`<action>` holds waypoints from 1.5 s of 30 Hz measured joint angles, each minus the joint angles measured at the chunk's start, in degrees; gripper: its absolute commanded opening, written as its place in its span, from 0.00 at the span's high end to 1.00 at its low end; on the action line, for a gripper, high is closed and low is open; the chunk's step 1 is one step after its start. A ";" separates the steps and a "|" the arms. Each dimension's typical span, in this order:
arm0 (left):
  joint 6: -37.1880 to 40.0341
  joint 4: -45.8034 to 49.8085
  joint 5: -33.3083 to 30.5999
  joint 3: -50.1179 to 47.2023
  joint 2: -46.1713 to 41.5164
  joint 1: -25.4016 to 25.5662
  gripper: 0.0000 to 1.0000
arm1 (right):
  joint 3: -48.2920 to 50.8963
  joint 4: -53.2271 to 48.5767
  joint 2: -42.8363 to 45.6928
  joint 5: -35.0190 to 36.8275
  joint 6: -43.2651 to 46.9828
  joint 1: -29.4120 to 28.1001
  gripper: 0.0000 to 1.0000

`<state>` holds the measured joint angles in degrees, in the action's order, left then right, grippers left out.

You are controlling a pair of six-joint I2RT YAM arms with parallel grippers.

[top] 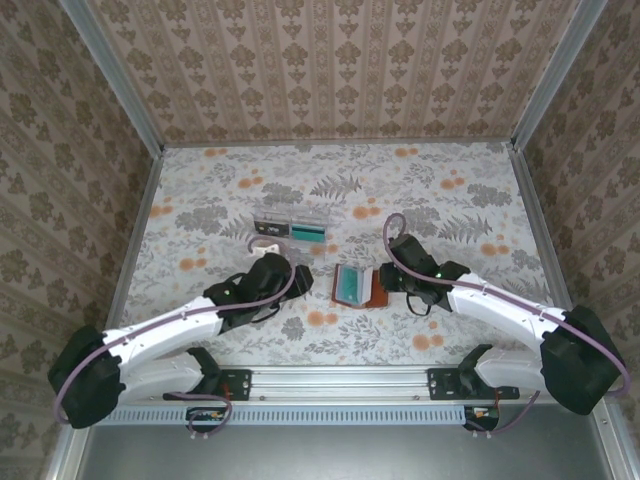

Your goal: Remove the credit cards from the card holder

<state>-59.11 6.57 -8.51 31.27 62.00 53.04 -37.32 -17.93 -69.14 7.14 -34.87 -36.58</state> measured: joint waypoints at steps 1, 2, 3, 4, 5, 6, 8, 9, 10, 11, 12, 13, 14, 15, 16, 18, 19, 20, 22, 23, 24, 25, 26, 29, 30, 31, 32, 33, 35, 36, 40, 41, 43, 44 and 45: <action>0.15 -0.52 0.07 0.22 0.85 0.44 0.53 | 0.11 -0.09 0.00 -0.02 0.11 0.00 0.71; 0.42 -1.07 0.35 0.66 1.99 0.98 0.54 | 0.15 -0.07 0.00 -0.02 0.20 0.00 0.71; 0.55 -1.57 0.46 1.03 2.86 1.36 0.56 | 0.15 0.00 0.00 -0.02 0.28 0.00 0.71; 0.70 -2.40 0.66 1.42 3.74 1.75 0.57 | 0.15 0.04 0.00 -0.04 0.42 -0.02 0.70; 0.90 -3.04 0.87 1.95 4.74 2.21 0.59 | 0.15 0.04 -0.02 -0.07 0.44 -0.04 0.71; 0.96 -3.69 1.07 2.36 5.62 2.54 0.60 | 0.15 0.04 -0.11 -0.09 0.57 -0.04 0.72; 1.42 -4.96 1.33 3.26 7.37 3.30 0.63 | 0.15 0.26 -0.83 -0.24 0.66 -0.04 0.76; 1.70 -5.44 1.49 3.63 7.93 3.61 0.64 | 0.15 0.48 -1.42 -0.26 0.85 -0.04 0.83; 1.97 -6.10 1.60 4.00 8.55 3.98 0.66 | 0.15 0.70 -2.08 -0.31 0.96 -0.04 0.87; 2.25 -6.67 1.90 4.44 9.20 4.28 0.68 | 0.15 0.94 -2.82 -0.31 1.29 -0.04 0.93; 2.73 -7.45 2.21 4.92 9.99 4.46 0.71 | 0.15 1.22 -3.65 -0.31 1.44 -0.04 0.96; 3.06 -8.09 2.43 5.25 10.56 4.66 0.72 | 0.15 1.44 -4.26 -0.28 1.49 -0.04 0.99; 3.52 -8.92 2.82 5.60 11.45 4.70 0.73 | 0.15 1.57 -5.18 -0.28 1.64 -0.04 1.00; 3.69 -9.97 3.23 5.81 12.50 4.70 0.75 | 0.15 1.75 -6.05 -0.28 1.73 -0.04 1.00; 3.89 -10.67 3.58 6.03 13.49 4.74 0.76 | 0.15 1.99 -6.95 -0.28 1.81 -0.04 1.00; 4.11 -11.85 4.33 6.43 15.85 4.74 0.76 | 0.15 2.71 -9.01 -0.35 2.12 -0.04 1.00; 4.13 -12.35 4.61 6.43 16.74 4.74 0.76 | 0.15 3.17 -10.05 -0.46 2.14 -0.04 1.00; 4.13 -12.68 4.92 6.43 17.57 4.74 0.76 | 0.15 3.67 -11.04 -0.74 2.32 -0.04 1.00; 4.13 -12.96 5.16 6.43 18.23 4.74 0.76 | 0.09 4.74 -12.98 -1.62 2.60 -0.04 1.00; 4.15 -13.16 5.22 6.43 18.29 4.74 0.76 | -0.04 5.18 -13.88 -2.05 2.80 -0.07 1.00; 4.15 -13.49 5.38 6.43 18.29 4.74 0.76 | -0.22 5.64 -14.75 -2.58 2.95 -0.07 1.00; 4.15 -13.66 5.49 6.43 18.29 4.74 0.76 | -0.50 6.05 -15.43 -2.97 3.02 -0.11 1.00; 4.22 -13.97 5.73 6.43 18.32 4.74 0.76 | -1.16 6.43 -16.22 -3.26 3.17 -0.17 1.00; 4.42 -15.17 6.38 6.43 19.34 4.74 0.78 | -2.56 7.69 -17.66 -3.96 3.23 -0.59 1.00; 4.57 -15.72 6.73 6.43 20.06 4.74 0.78 | -2.95 7.89 -18.01 -4.24 3.28 -0.70 1.00; 4.76 -16.11 7.13 6.45 20.94 4.74 0.79 | -3.15 8.11 -18.23 -4.46 3.41 -0.70 1.00; 4.83 -16.37 7.48 6.54 22.01 4.74 0.79 | -3.32 8.37 -18.38 -4.63 3.50 -0.76 1.00; 4.96 -16.46 7.82 6.67 23.17 4.74 0.79 | -3.48 8.44 -18.53 -4.66 3.65 -0.81 1.00; 4.98 -16.52 8.63 6.88 25.31 4.74 0.81 | -3.63 8.55 -18.64 -4.63 3.87 -0.81 1.00; 4.96 -16.65 9.01 6.99 26.27 4.74 0.81 | -3.69 8.52 -18.67 -4.63 4.09 -0.81 1.00; 4.96 -17.73 10.29 7.80 29.44 5.11 0.82 | -3.74 8.55 -18.64 -4.61 4.57 -0.81 0.95; 4.96 -17.77 10.54 8.35 30.21 5.35 0.84 | -3.74 8.50 -18.60 -4.61 4.59 -0.81 0.94; 4.94 -17.75 10.75 9.62 31.54 5.84 0.85 | -3.74 8.26 -18.10 -4.44 4.44 -0.81 0.89; 4.96 -17.75 10.75 10.32 32.13 6.14 0.85 | -3.74 7.89 -17.51 -4.33 4.35 -0.81 0.85; 4.94 -17.75 10.71 10.82 32.52 6.34 0.85 | -3.72 7.37 -16.28 -4.11 4.35 -0.81 0.82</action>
<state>-54.17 -11.18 2.20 42.09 94.52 59.37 -41.04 -10.57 -85.43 3.03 -30.52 -37.39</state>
